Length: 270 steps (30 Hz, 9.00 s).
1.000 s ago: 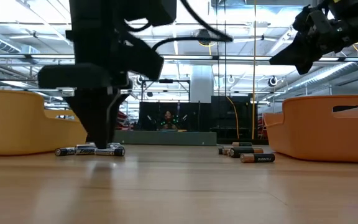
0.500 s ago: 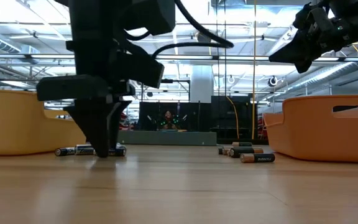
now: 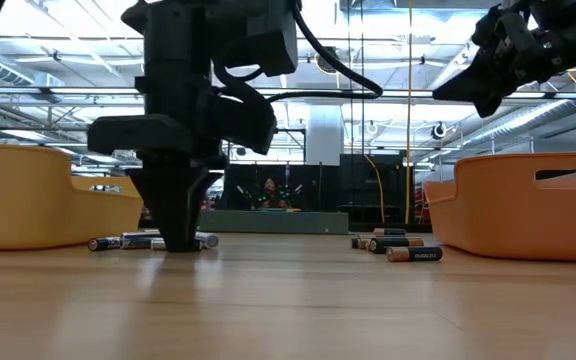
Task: Sort batteries
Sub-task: Put the silver battery into the yellow bin
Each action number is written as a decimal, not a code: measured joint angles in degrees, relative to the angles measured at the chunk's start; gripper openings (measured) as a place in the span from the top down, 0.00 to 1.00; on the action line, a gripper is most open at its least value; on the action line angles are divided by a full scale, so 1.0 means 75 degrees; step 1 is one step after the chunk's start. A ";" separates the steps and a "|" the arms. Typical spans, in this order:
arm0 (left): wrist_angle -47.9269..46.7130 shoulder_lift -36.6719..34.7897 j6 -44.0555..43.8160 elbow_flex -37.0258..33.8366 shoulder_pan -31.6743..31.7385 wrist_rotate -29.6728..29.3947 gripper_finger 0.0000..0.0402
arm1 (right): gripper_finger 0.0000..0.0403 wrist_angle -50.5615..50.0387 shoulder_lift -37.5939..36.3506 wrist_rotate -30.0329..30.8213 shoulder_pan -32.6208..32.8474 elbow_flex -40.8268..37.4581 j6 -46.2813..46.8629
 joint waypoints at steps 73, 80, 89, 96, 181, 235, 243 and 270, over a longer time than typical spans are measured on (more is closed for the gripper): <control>-0.0899 -0.0455 0.1206 0.0748 0.0489 -0.0954 0.43 | 1.00 0.0051 0.0557 0.0181 0.0149 -0.0009 -0.0144; -0.0983 0.0067 0.1955 0.0811 0.0593 -0.0692 0.46 | 1.00 0.0036 0.0557 0.0181 0.0149 -0.0009 -0.0144; -0.0922 0.0442 0.2531 0.0848 0.0745 -0.0283 0.71 | 1.00 0.0022 0.0557 0.0181 0.0149 -0.0009 -0.0144; -0.0917 0.0500 0.2394 0.0838 0.0730 -0.0323 0.90 | 1.00 -0.0014 0.0557 0.0181 0.0149 -0.0007 -0.0171; -0.0052 -0.1353 -0.3890 -0.1087 -0.0765 -0.1447 0.57 | 1.00 -0.0232 0.0574 0.0184 0.0146 -0.0006 -0.0001; 0.0823 -0.1095 -0.2755 -0.1396 -0.0578 -0.1248 0.98 | 1.00 -0.0184 0.0571 0.0181 0.0146 -0.0012 -0.0001; 0.0890 -0.1095 -0.2828 -0.1404 -0.0575 -0.1173 0.89 | 1.00 -0.0241 0.0571 0.0181 0.0149 -0.0012 -0.0001; 0.0883 -0.1096 -0.2798 -0.1384 -0.0390 -0.0808 0.90 | 1.00 -0.0235 0.0571 0.0181 0.0149 -0.0012 -0.0027</control>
